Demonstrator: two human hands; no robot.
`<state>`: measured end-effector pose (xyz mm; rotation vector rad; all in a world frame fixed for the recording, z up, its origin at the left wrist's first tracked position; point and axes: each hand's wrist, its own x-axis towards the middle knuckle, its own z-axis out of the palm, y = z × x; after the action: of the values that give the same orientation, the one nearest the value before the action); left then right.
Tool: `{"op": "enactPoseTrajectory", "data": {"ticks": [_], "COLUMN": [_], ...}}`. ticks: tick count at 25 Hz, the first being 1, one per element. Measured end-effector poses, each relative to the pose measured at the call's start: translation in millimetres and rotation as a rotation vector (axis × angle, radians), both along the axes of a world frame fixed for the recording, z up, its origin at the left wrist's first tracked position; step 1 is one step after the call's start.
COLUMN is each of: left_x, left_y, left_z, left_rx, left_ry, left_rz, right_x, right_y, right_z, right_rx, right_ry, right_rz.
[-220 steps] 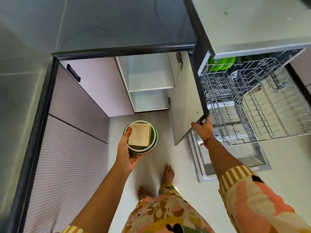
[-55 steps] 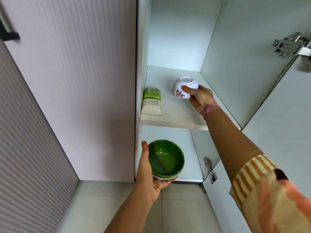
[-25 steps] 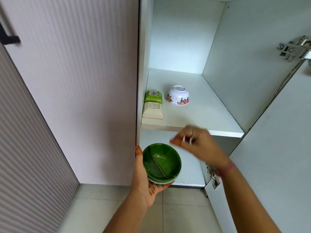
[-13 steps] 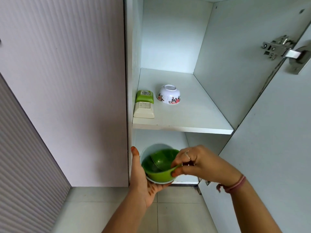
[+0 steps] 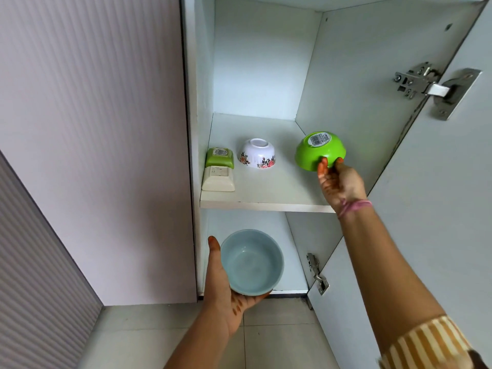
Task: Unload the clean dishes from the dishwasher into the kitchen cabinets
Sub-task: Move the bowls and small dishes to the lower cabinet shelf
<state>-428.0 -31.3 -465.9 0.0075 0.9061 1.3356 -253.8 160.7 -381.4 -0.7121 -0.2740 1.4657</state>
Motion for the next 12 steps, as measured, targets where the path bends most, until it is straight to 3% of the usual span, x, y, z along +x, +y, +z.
{"op": "enactPoseTrajectory", "data": {"ticks": [5, 10, 12], "left_x": [-0.3, -7.1, -8.3], "left_y": [1.0, 0.8, 0.9], "left_z": [0.0, -3.8, -5.8], "left_rx": [0.000, -0.010, -0.015], "left_ry": [0.008, 0.026, 0.047], "left_rz": [-0.012, 0.002, -0.002], "right_x": [-14.8, -20.7, -18.6], "right_y": [41.9, 50.0, 51.1], "right_z": [-9.4, -10.4, -13.3], "right_rx": [-0.056, -0.102, -0.119], "right_ry": [0.111, -0.014, -0.181], "right_rz": [-0.031, -0.023, -0.003]}}
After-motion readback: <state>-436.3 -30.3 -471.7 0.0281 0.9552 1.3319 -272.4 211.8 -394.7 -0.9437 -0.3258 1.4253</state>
